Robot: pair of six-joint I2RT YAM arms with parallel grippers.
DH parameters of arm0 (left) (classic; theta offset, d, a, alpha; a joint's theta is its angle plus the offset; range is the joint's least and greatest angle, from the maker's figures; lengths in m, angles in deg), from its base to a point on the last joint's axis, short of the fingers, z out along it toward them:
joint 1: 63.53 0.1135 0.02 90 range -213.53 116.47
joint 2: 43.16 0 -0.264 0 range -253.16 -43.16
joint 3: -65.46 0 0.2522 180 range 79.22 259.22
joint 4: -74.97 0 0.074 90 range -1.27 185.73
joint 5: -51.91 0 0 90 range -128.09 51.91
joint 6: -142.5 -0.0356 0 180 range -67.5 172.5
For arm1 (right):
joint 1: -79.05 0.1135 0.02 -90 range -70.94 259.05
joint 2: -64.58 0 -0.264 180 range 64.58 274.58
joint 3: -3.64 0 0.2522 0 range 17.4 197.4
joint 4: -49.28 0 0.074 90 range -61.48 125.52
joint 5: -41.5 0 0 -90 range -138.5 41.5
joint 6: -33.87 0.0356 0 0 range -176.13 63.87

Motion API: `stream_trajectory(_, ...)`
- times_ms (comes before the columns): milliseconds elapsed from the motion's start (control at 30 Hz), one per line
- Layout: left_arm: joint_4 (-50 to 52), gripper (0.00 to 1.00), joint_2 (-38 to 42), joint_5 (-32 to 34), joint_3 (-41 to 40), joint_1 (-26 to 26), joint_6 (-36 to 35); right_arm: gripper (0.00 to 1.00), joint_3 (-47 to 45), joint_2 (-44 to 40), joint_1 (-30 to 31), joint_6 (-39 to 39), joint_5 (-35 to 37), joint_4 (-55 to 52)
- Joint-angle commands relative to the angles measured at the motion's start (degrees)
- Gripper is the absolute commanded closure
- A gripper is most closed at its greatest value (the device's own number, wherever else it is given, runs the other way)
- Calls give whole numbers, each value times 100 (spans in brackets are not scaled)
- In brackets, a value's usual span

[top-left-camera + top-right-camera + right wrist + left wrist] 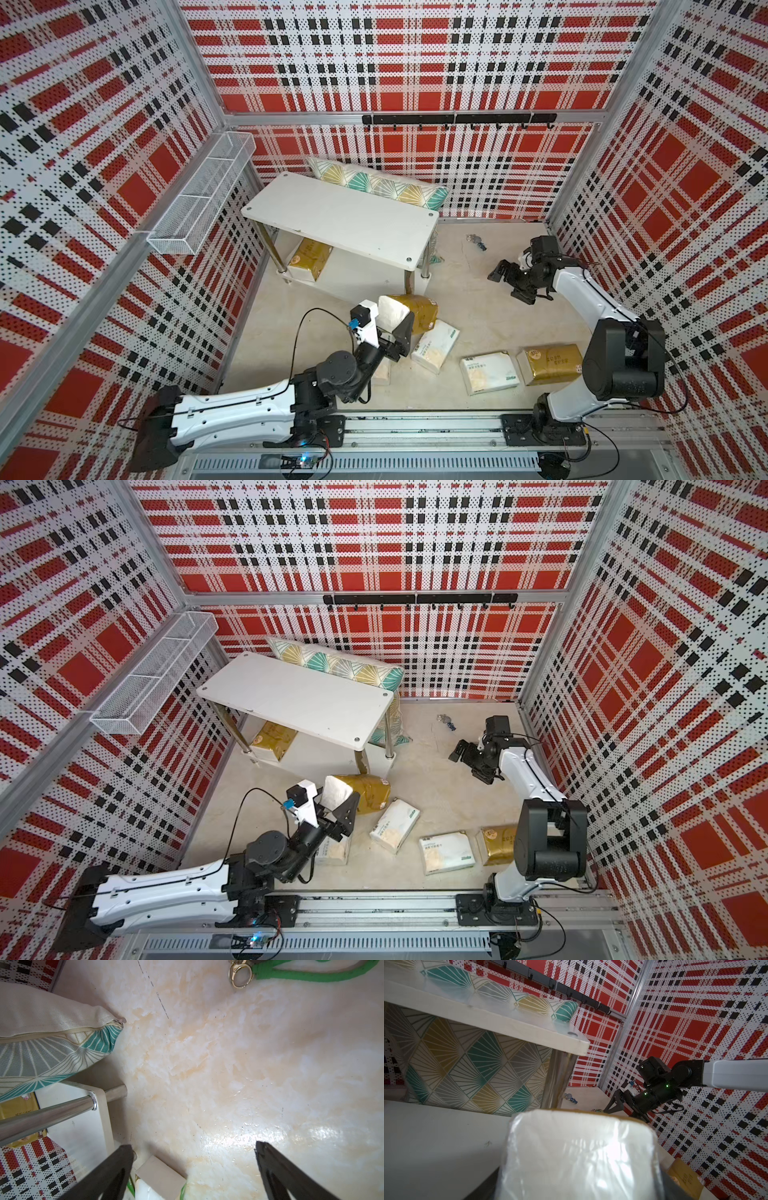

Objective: Place the tissue boxes on the shelf by color
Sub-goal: Place a box of tissues on the shelf.

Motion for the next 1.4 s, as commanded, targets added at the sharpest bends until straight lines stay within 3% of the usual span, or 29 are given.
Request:
stream_trajectory(0,802,19,455,296,1,-19,177,0,77,138,57,-45,-41,91)
stream_trajectory(167,1514,19,930,1083,2,32,61,0,104,190,142,-43,-77,179)
stream_trajectory(300,1397,19,1129,1098,-204,527,-111,0,99,235,248,-18,-68,236)
stream_trajectory(533,336,21,1107,336,-830,2003,-10,0,111,408,468,53,-72,361)
stream_trajectory(733,-421,22,248,-965,-760,3331,-87,0,164,550,602,62,-93,435)
stream_trajectory(1033,-1323,22,-689,-2497,-686,4753,-576,0,-5,715,689,85,-227,713)
stream_trajectory(1367,-2491,22,-1694,-3142,-768,5245,-780,0,195,1031,821,58,-337,744)
